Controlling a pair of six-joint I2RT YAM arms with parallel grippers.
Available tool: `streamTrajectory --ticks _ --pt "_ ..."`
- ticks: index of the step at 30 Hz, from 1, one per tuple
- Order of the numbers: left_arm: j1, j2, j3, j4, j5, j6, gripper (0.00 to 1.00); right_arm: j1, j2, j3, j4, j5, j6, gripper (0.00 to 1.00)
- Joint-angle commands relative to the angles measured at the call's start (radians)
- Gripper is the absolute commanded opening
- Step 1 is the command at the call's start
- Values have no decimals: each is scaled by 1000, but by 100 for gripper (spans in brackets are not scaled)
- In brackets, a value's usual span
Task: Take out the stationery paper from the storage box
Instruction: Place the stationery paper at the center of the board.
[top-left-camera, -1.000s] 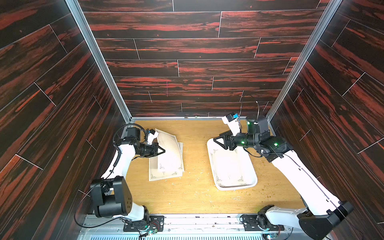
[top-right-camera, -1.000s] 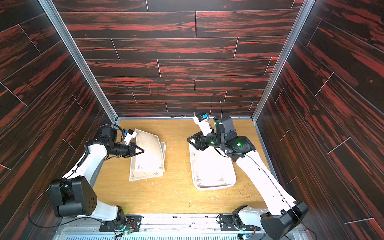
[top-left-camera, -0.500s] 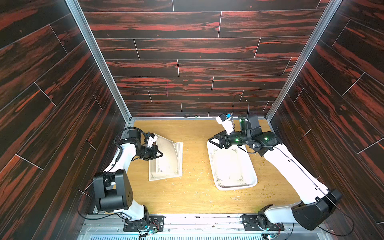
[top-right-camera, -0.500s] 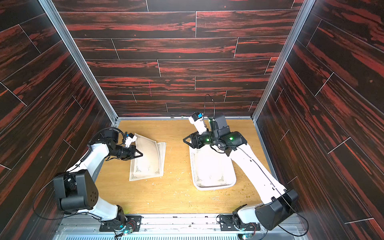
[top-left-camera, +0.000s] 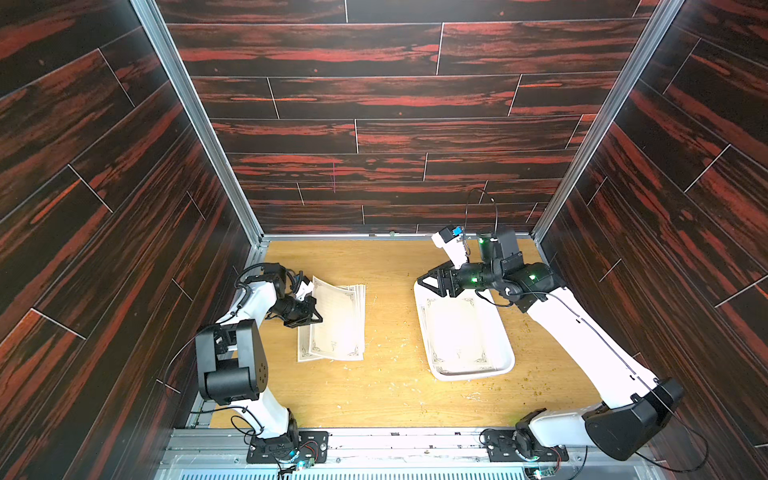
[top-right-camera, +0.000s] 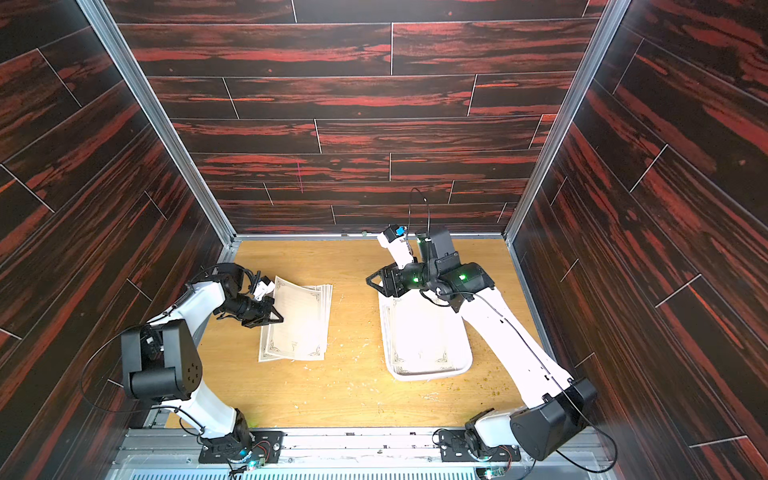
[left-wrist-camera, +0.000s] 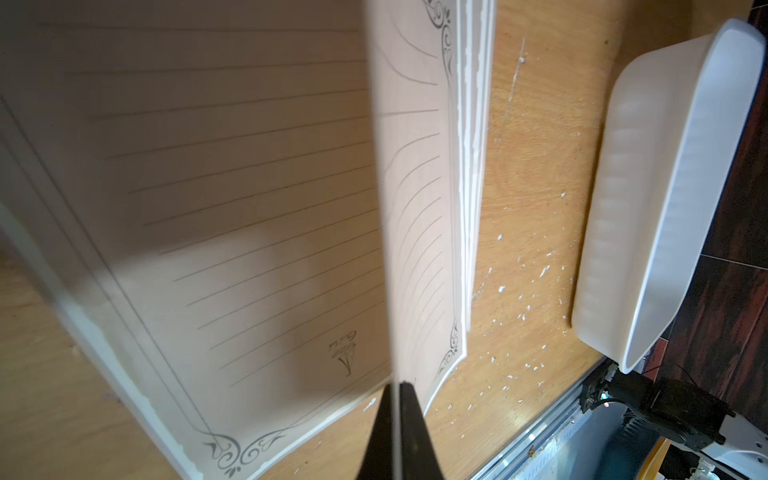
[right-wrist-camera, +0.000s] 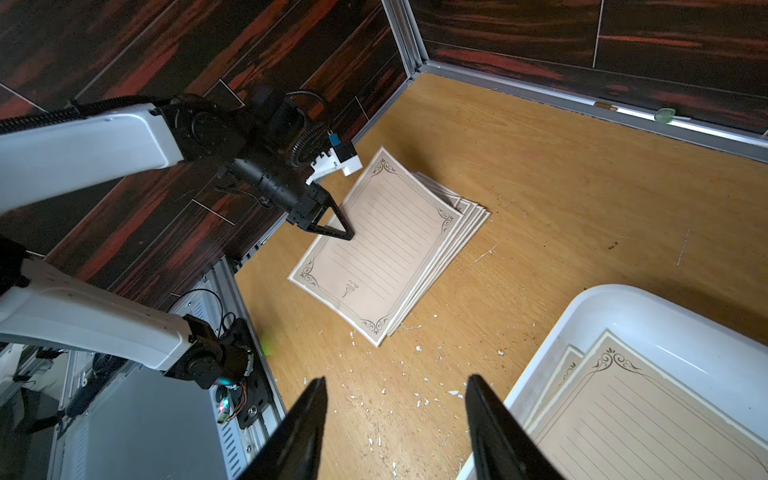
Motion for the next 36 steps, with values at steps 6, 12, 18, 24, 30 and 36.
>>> streamTrajectory --ticks 6,12,18,24,30,36 --pt "9 37 23 -50 -92 -40 0 6 -23 8 -24 7 15 56" --pt "10 76 27 -41 -139 -71 2 6 -27 4 -35 18 15 56" --pt "16 93 32 -32 -192 -102 6 7 -17 22 -44 13 24 56" --pt "18 95 39 -31 -229 -122 19 10 -21 26 -44 14 29 56" --pt "31 76 36 -30 -325 -139 29 13 -14 26 -61 27 31 56" --pt "38 70 39 -26 -349 -151 36 15 -13 25 -59 33 33 56"
